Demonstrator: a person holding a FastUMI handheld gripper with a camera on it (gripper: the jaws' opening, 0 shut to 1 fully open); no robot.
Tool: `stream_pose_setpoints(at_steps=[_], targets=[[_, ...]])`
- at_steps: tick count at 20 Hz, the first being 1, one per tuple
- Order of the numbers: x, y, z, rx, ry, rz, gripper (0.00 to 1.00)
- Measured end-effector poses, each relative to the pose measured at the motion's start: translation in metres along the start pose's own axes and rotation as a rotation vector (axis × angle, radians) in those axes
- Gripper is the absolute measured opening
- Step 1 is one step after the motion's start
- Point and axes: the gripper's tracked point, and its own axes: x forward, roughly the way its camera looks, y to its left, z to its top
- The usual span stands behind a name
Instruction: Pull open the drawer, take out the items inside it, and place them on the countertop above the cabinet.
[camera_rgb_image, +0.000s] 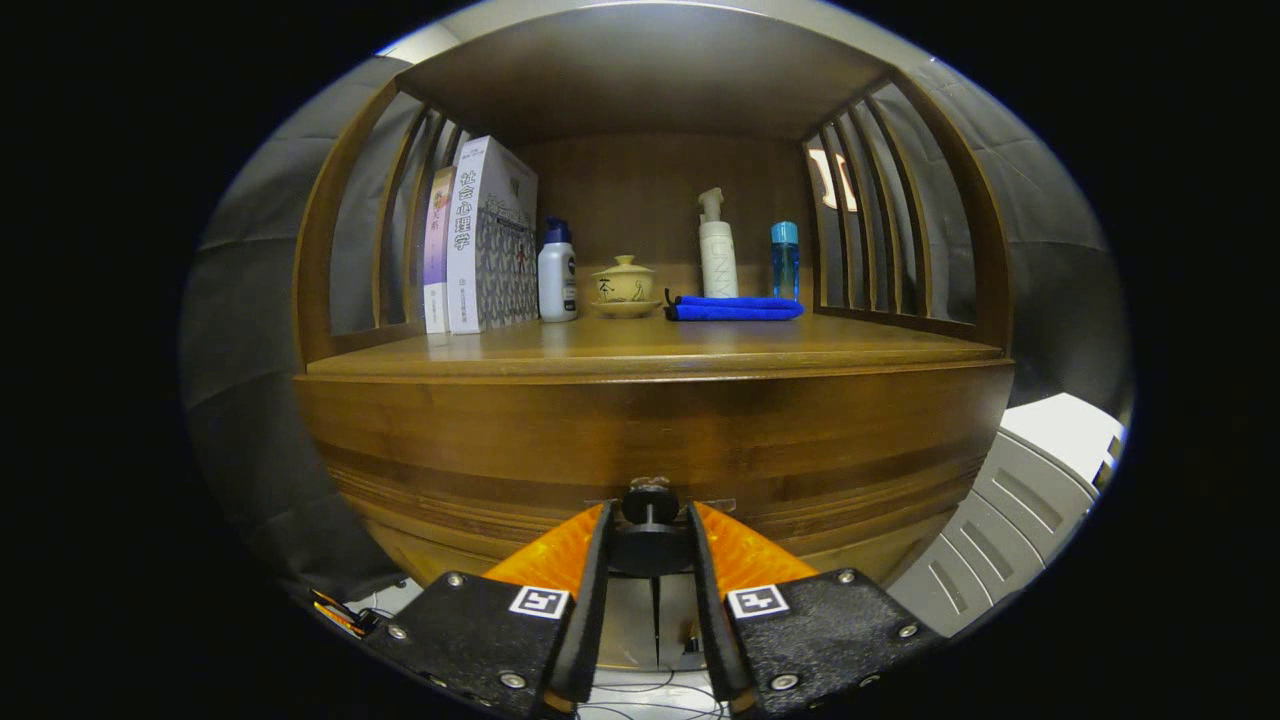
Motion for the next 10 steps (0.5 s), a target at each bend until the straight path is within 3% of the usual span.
stream_pose_setpoints(at_steps=[3,10], targets=[[0.000,0.000,-0.001,0.000,0.002,0.018,0.33],[-0.033,-0.004,-0.009,0.002,0.023,0.012,0.31]])
